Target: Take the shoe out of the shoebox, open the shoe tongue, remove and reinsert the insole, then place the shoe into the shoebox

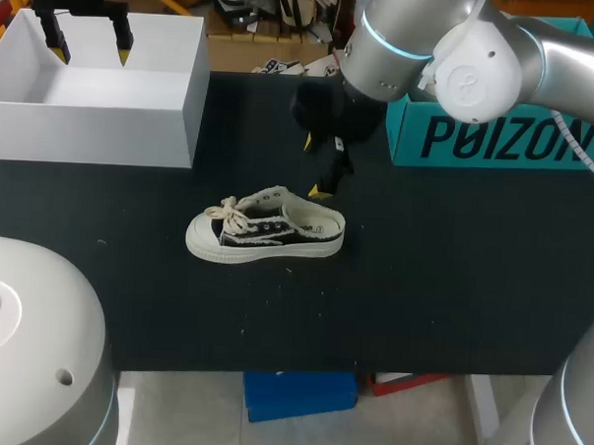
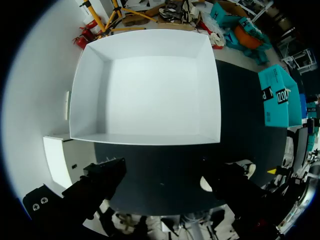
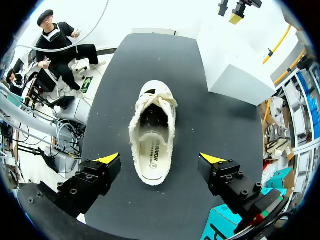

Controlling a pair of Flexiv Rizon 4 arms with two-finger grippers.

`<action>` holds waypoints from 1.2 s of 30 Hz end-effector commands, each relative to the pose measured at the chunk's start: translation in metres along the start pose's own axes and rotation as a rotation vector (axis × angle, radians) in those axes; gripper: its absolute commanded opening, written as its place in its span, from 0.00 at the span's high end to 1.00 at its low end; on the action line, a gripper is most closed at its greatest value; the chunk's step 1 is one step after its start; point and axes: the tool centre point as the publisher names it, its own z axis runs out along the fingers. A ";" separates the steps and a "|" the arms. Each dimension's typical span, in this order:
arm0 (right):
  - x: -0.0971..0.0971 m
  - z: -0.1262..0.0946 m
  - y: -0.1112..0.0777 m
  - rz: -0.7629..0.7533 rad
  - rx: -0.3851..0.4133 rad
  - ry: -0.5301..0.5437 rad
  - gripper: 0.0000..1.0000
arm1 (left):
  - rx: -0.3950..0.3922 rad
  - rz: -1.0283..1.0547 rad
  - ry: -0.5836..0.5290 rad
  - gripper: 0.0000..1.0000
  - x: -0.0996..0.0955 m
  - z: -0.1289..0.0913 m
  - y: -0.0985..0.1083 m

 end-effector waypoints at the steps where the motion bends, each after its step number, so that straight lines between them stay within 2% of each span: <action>1: 0.005 0.002 0.001 0.003 -0.026 -0.005 0.00 | -0.002 -0.002 -0.003 0.00 0.001 -0.001 0.001; 3: 0.008 0.004 0.001 -0.009 -0.104 -0.035 0.00 | -0.002 -0.002 -0.003 0.00 0.001 -0.001 0.001; 5: 0.011 0.008 0.000 -0.027 -0.108 -0.040 0.00 | -0.002 -0.002 -0.003 0.00 0.001 -0.001 0.001; 7: 0.012 0.011 0.000 -0.035 -0.165 -0.052 0.00 | -0.002 -0.002 -0.003 0.00 0.001 -0.001 0.001; 15: 0.019 0.038 -0.009 -0.025 -0.218 -0.049 0.00 | -0.002 -0.002 -0.003 0.00 0.001 -0.001 0.001; 22: 0.022 0.057 -0.021 0.020 -0.329 -0.066 0.00 | -0.002 -0.002 -0.003 0.00 0.001 -0.001 0.001; 36: 0.029 0.077 -0.038 0.046 -0.459 -0.073 0.00 | -0.002 -0.002 -0.003 0.00 0.001 -0.001 0.001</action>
